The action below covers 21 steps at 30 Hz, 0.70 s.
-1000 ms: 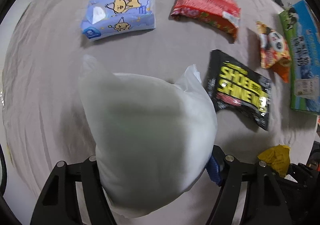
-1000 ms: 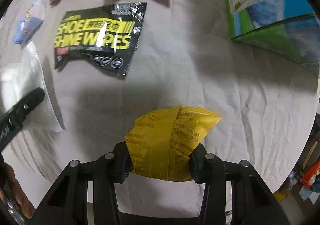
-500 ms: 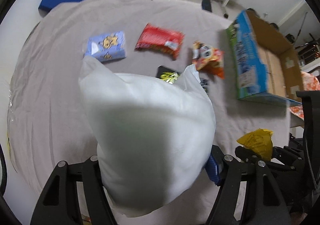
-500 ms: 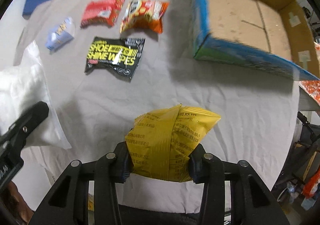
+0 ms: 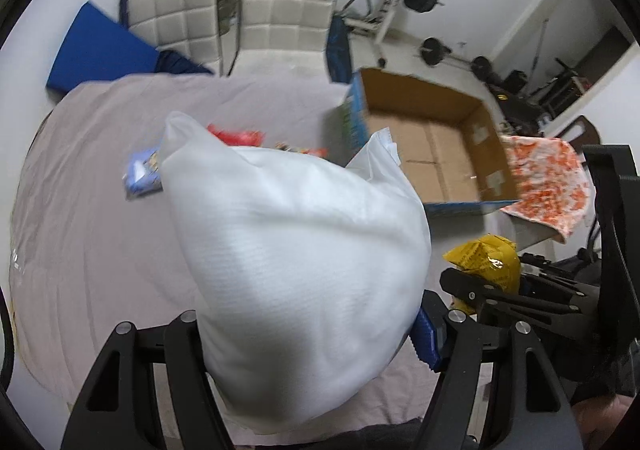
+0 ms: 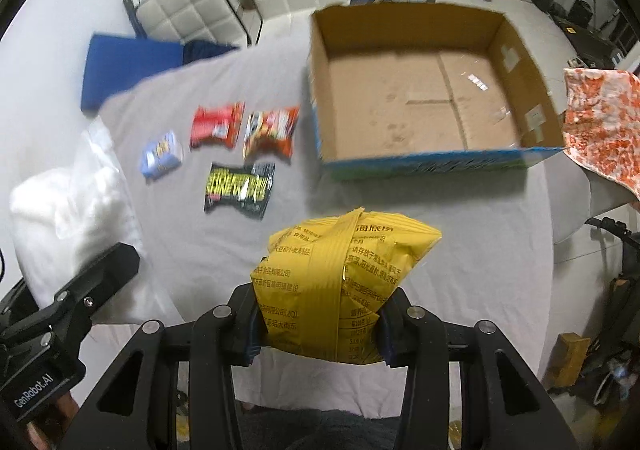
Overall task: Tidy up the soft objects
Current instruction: 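Carry both bags over the cardboard box and open both tools to drop them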
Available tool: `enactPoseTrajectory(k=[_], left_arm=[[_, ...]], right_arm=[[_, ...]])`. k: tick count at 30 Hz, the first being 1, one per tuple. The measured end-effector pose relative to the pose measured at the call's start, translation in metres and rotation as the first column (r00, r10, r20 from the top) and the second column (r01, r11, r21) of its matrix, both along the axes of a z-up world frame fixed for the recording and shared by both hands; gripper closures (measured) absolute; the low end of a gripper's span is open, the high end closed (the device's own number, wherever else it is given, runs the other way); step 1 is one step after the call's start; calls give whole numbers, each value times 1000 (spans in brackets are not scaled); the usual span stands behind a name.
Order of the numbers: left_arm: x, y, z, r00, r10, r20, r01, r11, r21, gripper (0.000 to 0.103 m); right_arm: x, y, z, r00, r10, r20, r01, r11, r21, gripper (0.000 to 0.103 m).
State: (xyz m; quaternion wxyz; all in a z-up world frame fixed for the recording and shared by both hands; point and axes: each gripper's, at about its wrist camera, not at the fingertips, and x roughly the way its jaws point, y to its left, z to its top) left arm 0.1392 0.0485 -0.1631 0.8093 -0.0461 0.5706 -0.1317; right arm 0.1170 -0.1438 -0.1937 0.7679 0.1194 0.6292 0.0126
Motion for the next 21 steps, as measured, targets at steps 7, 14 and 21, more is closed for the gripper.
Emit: enactPoseTrajectory(k=[7,14,21], left_arm=[[28,-52,27,997,-65,42,67,997,-35,34],[79,-111,30,993,-118,25,120,990,-72,34],[146,-166,-1,989,-132,-69,125,987,-104,34]], right_arm=[[15,-60,36,996,-56,66,55,998,8,57],[53,-122,43,994,-75,84,76,997,-11,57],[122,-191,14,996,-63,69,67,996,-56,57]])
